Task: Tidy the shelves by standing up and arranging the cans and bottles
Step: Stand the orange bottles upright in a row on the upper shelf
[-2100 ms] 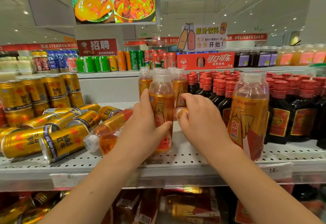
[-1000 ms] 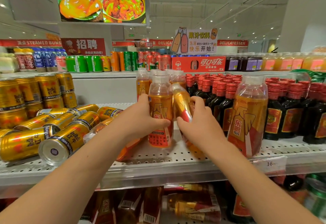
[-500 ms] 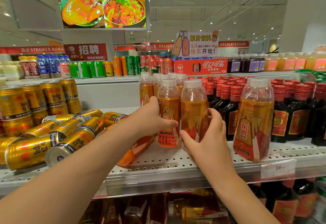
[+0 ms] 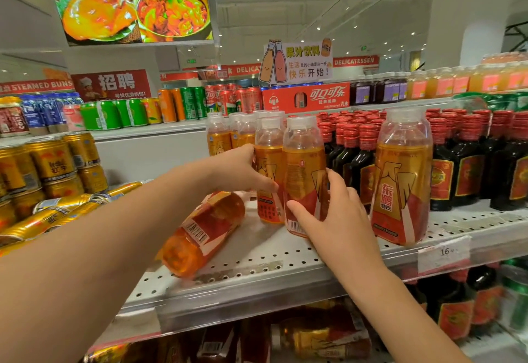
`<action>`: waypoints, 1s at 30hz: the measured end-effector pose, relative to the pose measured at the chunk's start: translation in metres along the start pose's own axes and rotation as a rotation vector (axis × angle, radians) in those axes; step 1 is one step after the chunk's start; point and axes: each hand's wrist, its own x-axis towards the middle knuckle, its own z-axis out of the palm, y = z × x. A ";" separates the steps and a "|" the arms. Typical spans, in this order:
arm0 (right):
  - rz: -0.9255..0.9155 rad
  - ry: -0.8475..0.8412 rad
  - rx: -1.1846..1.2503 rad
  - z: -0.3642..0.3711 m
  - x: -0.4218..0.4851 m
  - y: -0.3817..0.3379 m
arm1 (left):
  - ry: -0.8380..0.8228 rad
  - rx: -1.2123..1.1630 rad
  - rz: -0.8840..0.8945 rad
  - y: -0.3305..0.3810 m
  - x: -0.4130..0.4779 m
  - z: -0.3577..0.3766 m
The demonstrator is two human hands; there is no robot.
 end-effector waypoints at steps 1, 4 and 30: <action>0.008 0.011 0.001 0.002 -0.001 0.000 | 0.015 0.011 0.008 -0.001 0.003 0.002; 0.021 0.045 0.012 0.003 -0.006 -0.001 | 0.062 0.021 0.038 -0.001 0.015 0.012; -0.325 0.309 0.005 0.029 -0.007 -0.065 | -0.178 0.554 0.138 -0.078 0.066 -0.045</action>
